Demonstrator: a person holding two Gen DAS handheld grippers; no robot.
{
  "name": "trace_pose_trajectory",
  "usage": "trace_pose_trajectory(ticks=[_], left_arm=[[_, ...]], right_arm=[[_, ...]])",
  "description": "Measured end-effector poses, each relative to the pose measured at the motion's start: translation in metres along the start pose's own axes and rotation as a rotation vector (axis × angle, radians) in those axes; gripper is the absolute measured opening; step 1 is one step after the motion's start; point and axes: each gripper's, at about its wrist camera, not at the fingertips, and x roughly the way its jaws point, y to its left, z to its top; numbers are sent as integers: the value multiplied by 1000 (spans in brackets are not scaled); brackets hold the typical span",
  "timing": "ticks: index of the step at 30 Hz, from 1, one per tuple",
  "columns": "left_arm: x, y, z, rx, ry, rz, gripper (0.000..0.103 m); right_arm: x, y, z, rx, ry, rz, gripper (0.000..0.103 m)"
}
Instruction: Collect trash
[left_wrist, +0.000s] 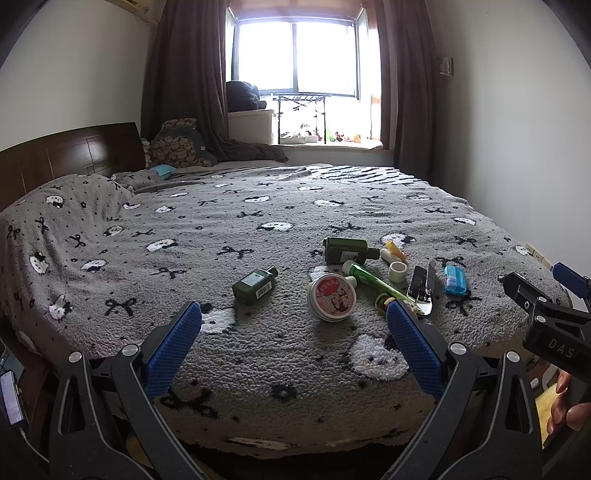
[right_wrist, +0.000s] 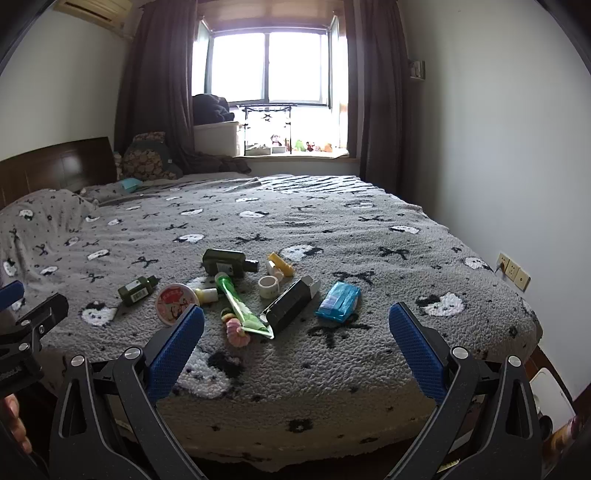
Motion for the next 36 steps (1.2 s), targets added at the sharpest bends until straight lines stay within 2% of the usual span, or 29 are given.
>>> trace_pose_trajectory(ticks=[36], left_arm=[[-4, 4, -3, -13, 3, 18, 95]], right_arm=[[-1, 4, 1, 4, -6, 5, 100]])
